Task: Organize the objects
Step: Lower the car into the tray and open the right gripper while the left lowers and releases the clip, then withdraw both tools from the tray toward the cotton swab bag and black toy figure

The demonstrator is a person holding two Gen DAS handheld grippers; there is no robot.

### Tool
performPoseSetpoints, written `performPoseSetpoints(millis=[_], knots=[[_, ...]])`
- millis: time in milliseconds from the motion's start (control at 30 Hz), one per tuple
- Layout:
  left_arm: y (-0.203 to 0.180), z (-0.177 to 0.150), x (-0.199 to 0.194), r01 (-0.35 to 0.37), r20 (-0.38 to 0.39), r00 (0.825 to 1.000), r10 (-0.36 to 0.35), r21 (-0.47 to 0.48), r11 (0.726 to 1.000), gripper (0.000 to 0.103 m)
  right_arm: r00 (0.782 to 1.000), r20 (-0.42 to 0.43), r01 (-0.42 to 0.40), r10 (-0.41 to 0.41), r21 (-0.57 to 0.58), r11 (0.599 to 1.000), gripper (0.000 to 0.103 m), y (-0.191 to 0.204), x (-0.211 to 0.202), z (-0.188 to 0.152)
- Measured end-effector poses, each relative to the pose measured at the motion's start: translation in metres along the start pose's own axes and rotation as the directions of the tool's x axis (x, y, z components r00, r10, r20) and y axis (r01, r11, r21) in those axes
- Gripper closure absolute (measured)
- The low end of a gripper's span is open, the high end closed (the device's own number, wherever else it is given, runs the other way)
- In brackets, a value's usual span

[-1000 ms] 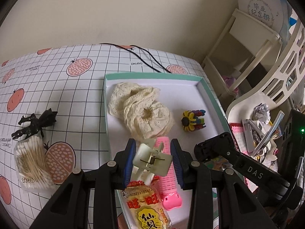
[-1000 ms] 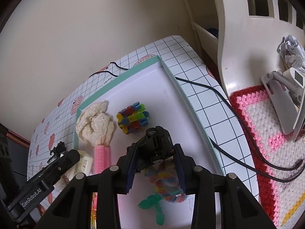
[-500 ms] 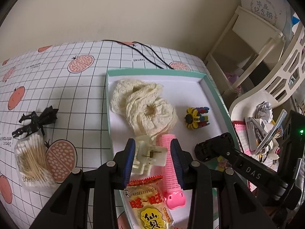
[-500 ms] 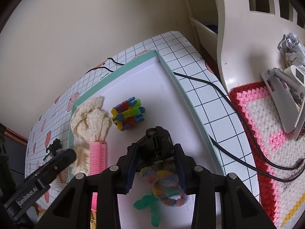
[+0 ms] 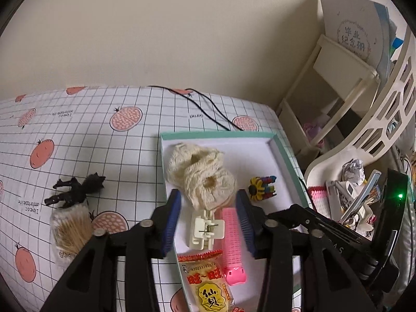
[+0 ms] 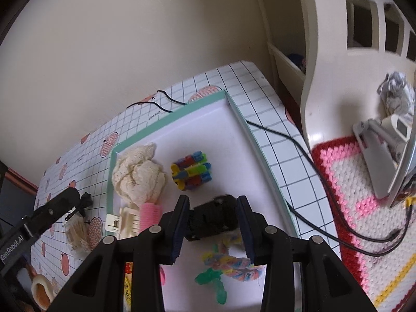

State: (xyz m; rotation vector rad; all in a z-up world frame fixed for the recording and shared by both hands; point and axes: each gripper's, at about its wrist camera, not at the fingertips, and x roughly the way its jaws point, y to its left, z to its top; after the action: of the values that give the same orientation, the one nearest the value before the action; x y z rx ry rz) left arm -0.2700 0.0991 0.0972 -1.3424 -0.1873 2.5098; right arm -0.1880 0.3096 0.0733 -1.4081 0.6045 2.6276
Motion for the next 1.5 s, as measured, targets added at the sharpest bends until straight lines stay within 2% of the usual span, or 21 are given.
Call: performPoseSetpoints(millis=[100, 267, 367, 433, 500, 567, 667, 733, 800, 833, 900, 1033, 1233, 1500], knots=[[0.0, 0.001, -0.002, -0.003, 0.006, 1.0, 0.003, -0.001, 1.0, 0.053, 1.0, 0.012, 0.016, -0.016, -0.031, 0.999, 0.063, 0.008, -0.005, 0.001], [0.002, -0.001, 0.001, -0.026, -0.011, 1.0, 0.026, -0.001, 1.0, 0.039, 0.999, 0.001, 0.033, -0.033, -0.068, 0.997, 0.063, 0.016, -0.002, 0.0], [0.005, -0.003, 0.006, -0.052, -0.027, 0.998, 0.052, -0.003, 0.999, 0.037, 1.0, 0.003, 0.024, -0.024, -0.085, 0.996, 0.055, 0.022, -0.003, 0.0], [0.007, -0.005, 0.009, -0.062, -0.031, 0.998, 0.061, -0.015, 0.998, 0.028, 1.0, 0.008, 0.016, -0.016, -0.103, 0.995, 0.049, 0.026, -0.006, 0.0], [0.011, -0.007, 0.012, -0.087, -0.039, 0.995, 0.087, -0.021, 0.996, 0.023, 1.0, 0.011, 0.013, -0.012, -0.119, 0.993, 0.043, 0.029, -0.008, -0.001], [0.016, -0.009, 0.013, -0.102, -0.043, 0.994, 0.1, -0.039, 0.994, 0.022, 1.0, 0.015, 0.007, -0.006, -0.133, 0.991, 0.041, 0.033, -0.009, -0.001], [0.023, -0.011, 0.014, -0.105, -0.049, 0.994, 0.102, -0.063, 0.992, 0.015, 1.0, 0.022, 0.008, -0.005, -0.145, 0.989, 0.035, 0.036, -0.009, -0.002], [0.027, -0.012, 0.014, -0.133, -0.05, 0.99, 0.13, -0.066, 0.989, 0.014, 1.0, 0.018, -0.007, 0.009, -0.144, 0.989, 0.033, 0.037, -0.008, -0.003], [0.028, -0.013, 0.012, -0.161, -0.041, 0.987, 0.158, -0.07, 0.984, 0.012, 0.999, 0.024, -0.019, 0.023, -0.152, 0.988, 0.023, 0.038, -0.009, -0.003], [0.03, -0.013, 0.011, -0.159, -0.036, 0.987, 0.157, -0.076, 0.984, 0.008, 0.999, 0.032, -0.012, 0.017, -0.161, 0.987, 0.018, 0.039, -0.009, -0.003], [0.034, -0.012, 0.009, -0.147, -0.026, 0.989, 0.146, -0.094, 0.985, 0.005, 1.0, 0.03, -0.003, 0.008, -0.17, 0.985, 0.016, 0.039, -0.007, -0.004], [0.038, -0.011, 0.008, -0.159, -0.007, 0.987, 0.159, -0.095, 0.983, 0.0, 1.0, 0.026, 0.007, -0.002, -0.167, 0.986, 0.009, 0.04, -0.005, -0.006], [0.044, -0.012, 0.008, -0.171, -0.006, 0.985, 0.171, -0.111, 0.979, 0.0, 0.999, 0.033, 0.013, -0.007, -0.176, 0.984, 0.0, 0.043, -0.005, -0.007], [0.045, -0.013, 0.009, -0.197, -0.004, 0.98, 0.198, -0.106, 0.975, 0.0, 0.999, 0.052, 0.017, -0.008, -0.179, 0.984, 0.0, 0.044, -0.004, -0.007]])
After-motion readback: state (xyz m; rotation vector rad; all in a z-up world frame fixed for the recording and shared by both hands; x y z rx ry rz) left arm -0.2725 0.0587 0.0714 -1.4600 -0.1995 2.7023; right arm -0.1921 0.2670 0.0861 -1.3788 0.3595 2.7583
